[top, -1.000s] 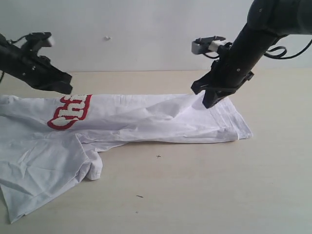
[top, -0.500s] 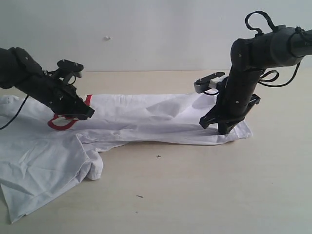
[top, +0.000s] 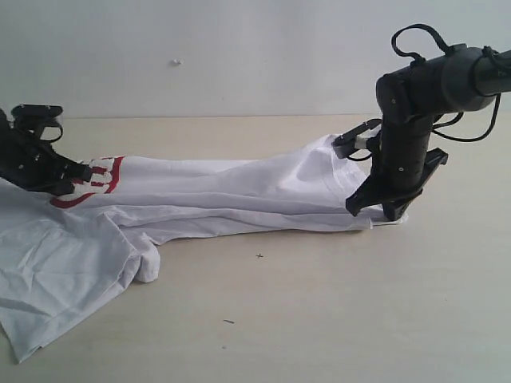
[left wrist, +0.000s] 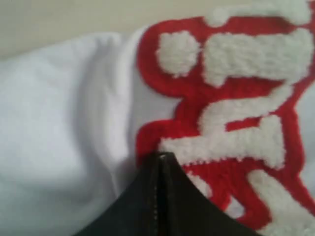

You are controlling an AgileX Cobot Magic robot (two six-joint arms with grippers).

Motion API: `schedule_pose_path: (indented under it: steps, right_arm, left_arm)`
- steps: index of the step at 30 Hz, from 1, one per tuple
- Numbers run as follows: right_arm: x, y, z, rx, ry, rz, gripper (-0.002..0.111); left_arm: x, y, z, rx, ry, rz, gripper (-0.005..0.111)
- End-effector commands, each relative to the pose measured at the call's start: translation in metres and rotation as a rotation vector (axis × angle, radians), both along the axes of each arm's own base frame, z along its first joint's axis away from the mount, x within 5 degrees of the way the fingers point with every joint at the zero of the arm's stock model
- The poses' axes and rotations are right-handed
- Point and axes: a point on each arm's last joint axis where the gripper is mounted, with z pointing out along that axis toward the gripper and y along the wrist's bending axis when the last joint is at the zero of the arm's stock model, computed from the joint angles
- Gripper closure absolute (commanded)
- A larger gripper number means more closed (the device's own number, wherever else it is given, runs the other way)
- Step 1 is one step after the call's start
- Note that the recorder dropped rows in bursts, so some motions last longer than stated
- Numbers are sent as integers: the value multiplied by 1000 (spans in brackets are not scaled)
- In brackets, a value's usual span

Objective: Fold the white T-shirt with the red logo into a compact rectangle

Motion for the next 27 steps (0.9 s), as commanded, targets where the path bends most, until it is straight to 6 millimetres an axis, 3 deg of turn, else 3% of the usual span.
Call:
schedule_pose_path:
  steps: [1, 4, 7, 14, 17, 20, 22, 27]
  right_arm:
    - [-6, -11, -8, -25, 53, -11, 108]
    - [-4, -6, 4, 34, 14, -2, 108]
    - [-3, 3, 29, 140, -58, 25, 108]
    - [-14, 25, 85, 392, -131, 102, 108]
    - [-14, 38, 99, 538, -182, 135, 108]
    - [-14, 51, 103, 653, -212, 180, 108]
    - [-12, 53, 100, 638, -222, 199, 108]
    - [0, 47, 69, 572, -215, 108, 108]
  left_arm:
    - [-5, 8, 1, 31, 22, -36, 107]
    - [-3, -4, 20, -20, -44, -80, 107]
    - [-3, -16, 46, -71, -115, -110, 107]
    - [-18, -15, 107, -83, -191, -175, 107]
    - [-28, -16, 118, -108, -144, -226, 107]
    - [-38, -20, 119, -140, -72, -277, 107]
    - [-46, -22, 113, -148, -27, -295, 107]
    - [-80, -32, 76, 4, 107, -416, 107]
